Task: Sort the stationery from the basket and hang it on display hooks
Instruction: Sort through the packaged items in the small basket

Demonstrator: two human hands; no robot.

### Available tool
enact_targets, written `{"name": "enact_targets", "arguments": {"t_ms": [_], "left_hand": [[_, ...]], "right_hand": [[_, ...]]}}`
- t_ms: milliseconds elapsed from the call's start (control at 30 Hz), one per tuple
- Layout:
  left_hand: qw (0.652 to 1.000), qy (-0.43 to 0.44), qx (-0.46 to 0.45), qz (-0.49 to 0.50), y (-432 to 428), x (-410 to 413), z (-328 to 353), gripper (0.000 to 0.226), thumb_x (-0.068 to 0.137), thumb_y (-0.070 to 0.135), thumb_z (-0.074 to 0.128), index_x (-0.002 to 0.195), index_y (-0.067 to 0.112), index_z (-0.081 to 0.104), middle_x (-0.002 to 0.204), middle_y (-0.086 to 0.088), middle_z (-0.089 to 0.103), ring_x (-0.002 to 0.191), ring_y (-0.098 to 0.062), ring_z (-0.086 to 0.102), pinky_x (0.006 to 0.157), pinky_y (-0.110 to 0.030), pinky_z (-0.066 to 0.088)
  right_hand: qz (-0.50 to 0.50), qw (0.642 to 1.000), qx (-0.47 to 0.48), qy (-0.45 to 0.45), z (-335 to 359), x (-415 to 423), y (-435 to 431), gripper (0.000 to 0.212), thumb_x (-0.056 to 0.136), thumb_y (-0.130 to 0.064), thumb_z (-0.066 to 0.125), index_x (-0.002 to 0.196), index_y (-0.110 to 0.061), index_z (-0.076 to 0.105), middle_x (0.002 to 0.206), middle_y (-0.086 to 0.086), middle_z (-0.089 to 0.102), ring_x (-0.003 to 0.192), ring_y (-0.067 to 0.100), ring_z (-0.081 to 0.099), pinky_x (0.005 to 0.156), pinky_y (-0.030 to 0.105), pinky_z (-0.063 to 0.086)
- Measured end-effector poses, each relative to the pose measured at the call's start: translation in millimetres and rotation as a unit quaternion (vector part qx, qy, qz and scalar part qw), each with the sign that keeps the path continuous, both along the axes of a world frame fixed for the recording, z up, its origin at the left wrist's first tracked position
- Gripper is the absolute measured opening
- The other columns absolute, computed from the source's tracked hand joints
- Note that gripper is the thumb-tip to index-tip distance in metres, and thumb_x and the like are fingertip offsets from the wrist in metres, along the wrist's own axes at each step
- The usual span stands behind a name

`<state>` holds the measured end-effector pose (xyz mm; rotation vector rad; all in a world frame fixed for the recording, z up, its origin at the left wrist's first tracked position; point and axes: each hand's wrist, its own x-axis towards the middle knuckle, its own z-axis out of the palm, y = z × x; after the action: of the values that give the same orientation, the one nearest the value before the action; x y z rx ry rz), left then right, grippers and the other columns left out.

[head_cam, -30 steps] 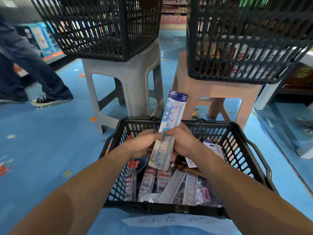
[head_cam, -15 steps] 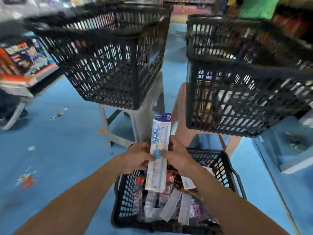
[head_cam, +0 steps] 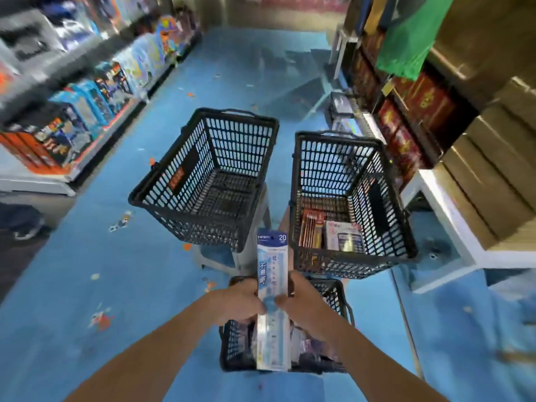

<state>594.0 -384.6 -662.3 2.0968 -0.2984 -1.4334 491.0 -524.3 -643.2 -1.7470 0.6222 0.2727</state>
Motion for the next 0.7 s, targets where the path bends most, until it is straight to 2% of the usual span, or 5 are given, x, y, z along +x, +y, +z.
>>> {"name": "enact_targets", "arguments": {"t_ms": [133, 200, 267, 433, 700], "left_hand": [[0.997, -0.041, 0.002, -0.066, -14.9, 20.1, 70.1, 0.033, 0.085, 0.015, 0.067, 0.117, 0.015, 0.059, 0.111, -0.005, 0.069, 0.1, -0.025, 0.072, 0.091, -0.044, 0.062], [0.999, -0.013, -0.022, -0.047, -26.7, 33.2, 100.3, 0.036, 0.084, 0.007, 0.069, 0.118, 0.009, 0.059, 0.119, -0.009, 0.068, 0.103, -0.025, 0.072, 0.089, -0.042, 0.062], [0.998, 0.004, -0.062, -0.025, -42.6, 45.5, 133.9, 0.035, 0.089, -0.003, 0.066, 0.122, 0.005, 0.058, 0.125, -0.012, 0.066, 0.109, -0.024, 0.07, 0.087, -0.035, 0.063], [0.985, -0.035, -0.167, 0.026, -93.1, 64.4, 206.2, 0.013, 0.097, -0.002, 0.062, 0.104, 0.009, 0.064, 0.108, -0.01, 0.076, 0.105, -0.024, 0.073, 0.088, -0.035, 0.061], [0.973, -0.093, -0.195, 0.08, -187.9, 91.4, 189.9, 0.017, 0.096, -0.001, 0.063, 0.104, 0.014, 0.061, 0.113, -0.011, 0.071, 0.106, -0.026, 0.07, 0.094, -0.044, 0.06]], "right_hand": [[-0.018, 1.0, 0.007, 0.003, 68.8, 7.6, -15.8, 0.03, 0.093, -0.001, 0.065, 0.101, -0.03, 0.063, 0.102, -0.004, 0.072, 0.093, 0.01, 0.067, 0.078, 0.029, 0.056], [-0.035, 0.999, 0.024, -0.012, 105.3, 13.9, -27.0, 0.029, 0.093, 0.002, 0.065, 0.1, -0.027, 0.063, 0.098, -0.001, 0.072, 0.089, 0.011, 0.067, 0.073, 0.027, 0.054], [-0.043, 0.997, 0.045, -0.042, 138.7, 20.7, -41.2, 0.029, 0.093, 0.003, 0.065, 0.103, -0.024, 0.064, 0.1, 0.001, 0.074, 0.095, 0.017, 0.07, 0.083, 0.037, 0.058], [-0.095, 0.988, 0.071, -0.099, 197.6, 41.2, -93.1, 0.02, 0.092, 0.003, 0.067, 0.106, -0.011, 0.065, 0.101, 0.006, 0.076, 0.094, 0.024, 0.074, 0.079, 0.039, 0.061], [-0.165, 0.979, 0.056, -0.108, 178.0, 83.2, -185.3, 0.013, 0.09, 0.0, 0.071, 0.102, 0.0, 0.067, 0.105, 0.019, 0.074, 0.094, 0.035, 0.075, 0.086, 0.052, 0.061]]}}
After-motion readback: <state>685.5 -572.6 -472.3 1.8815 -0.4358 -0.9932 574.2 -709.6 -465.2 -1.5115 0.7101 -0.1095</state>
